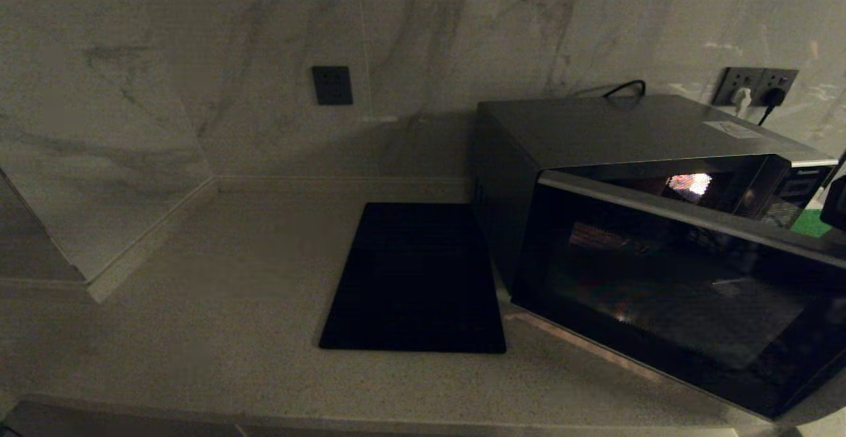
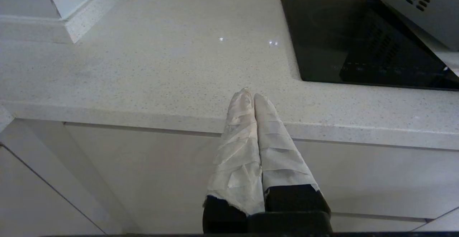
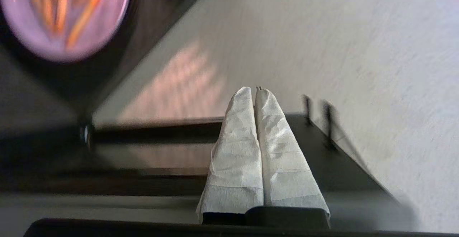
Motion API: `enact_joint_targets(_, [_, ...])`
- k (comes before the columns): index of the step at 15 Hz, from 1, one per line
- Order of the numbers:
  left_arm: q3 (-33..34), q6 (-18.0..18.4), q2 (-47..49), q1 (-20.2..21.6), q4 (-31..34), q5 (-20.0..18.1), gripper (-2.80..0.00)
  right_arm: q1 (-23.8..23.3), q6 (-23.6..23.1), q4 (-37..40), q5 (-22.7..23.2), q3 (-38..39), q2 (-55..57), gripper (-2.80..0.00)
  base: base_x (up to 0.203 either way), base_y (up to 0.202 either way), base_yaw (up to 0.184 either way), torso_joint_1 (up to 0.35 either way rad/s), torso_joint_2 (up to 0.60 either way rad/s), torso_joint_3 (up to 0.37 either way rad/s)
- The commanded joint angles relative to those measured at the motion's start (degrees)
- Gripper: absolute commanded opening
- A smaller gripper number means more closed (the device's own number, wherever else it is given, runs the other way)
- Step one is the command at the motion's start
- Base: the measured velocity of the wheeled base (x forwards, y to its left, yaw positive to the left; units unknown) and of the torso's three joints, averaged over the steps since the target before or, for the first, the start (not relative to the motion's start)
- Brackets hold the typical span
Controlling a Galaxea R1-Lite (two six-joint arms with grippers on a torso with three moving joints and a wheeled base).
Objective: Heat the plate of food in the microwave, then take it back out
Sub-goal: Open the microwave oven
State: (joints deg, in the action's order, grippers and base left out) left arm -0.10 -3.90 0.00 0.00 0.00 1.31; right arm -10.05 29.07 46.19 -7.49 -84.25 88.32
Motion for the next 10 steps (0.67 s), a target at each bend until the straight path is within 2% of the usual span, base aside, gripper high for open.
enact_joint_targets(1, [0.0,-0.1,0.0,0.0,0.0,0.0,-2.8,5.2,0.3,0.3,-0.1,3.1,-5.5,-2.8,0.0,0.0,0.0,0.0,0.0,0.0])
enact_joint_targets(6, [0.0,-0.1,0.0,0.0,0.0,0.0,-2.8,16.6,3.2,7.0,-0.4,3.5,-11.6,-2.8,0.0,0.0,0.0,0.0,0.0,0.0])
enact_joint_targets(10, [0.0,-0.1,0.1,0.0,0.0,0.0,-2.8,20.1,5.5,11.6,-0.3,3.5,-13.6,-2.8,0.0,0.0,0.0,0.0,0.0,0.0])
